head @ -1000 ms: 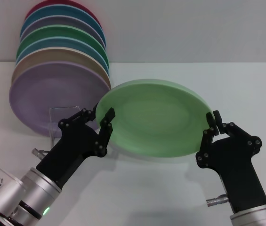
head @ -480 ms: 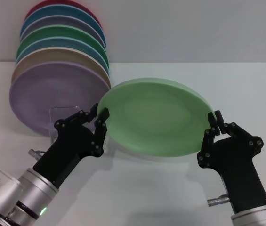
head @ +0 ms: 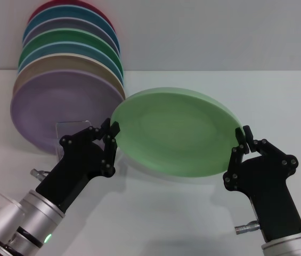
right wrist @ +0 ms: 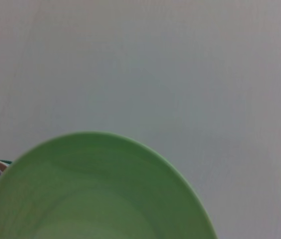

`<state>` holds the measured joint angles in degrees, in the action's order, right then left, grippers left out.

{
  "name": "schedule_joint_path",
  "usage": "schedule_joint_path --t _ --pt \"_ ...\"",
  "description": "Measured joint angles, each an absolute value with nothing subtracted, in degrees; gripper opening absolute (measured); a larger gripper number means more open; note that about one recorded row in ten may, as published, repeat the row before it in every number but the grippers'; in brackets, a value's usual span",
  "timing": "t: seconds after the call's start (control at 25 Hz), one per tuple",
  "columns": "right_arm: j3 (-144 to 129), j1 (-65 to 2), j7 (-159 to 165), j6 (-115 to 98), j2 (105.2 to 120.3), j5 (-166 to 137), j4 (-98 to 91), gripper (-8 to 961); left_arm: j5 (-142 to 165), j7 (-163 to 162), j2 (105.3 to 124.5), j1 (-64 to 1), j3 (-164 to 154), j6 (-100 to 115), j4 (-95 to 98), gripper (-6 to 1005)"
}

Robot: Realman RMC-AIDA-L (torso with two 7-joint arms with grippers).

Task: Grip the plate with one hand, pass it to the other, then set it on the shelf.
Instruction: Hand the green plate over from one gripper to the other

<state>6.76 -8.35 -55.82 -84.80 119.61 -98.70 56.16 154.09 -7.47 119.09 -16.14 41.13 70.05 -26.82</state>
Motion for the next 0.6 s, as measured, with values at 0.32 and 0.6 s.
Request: schedule_joint_path --t 0.32,0.6 --pt "6.78 -8.34 -55.65 -84.83 119.62 -98.7 56.07 18 154.04 -7.45 119.09 -16.22 40.88 70.05 -26.71 69" --pt "6.8 -8.34 -55.49 -84.89 119.61 -98.7 56.02 19 154.25 -7.42 119.07 -16.36 40.71 70.04 -26.7 29"
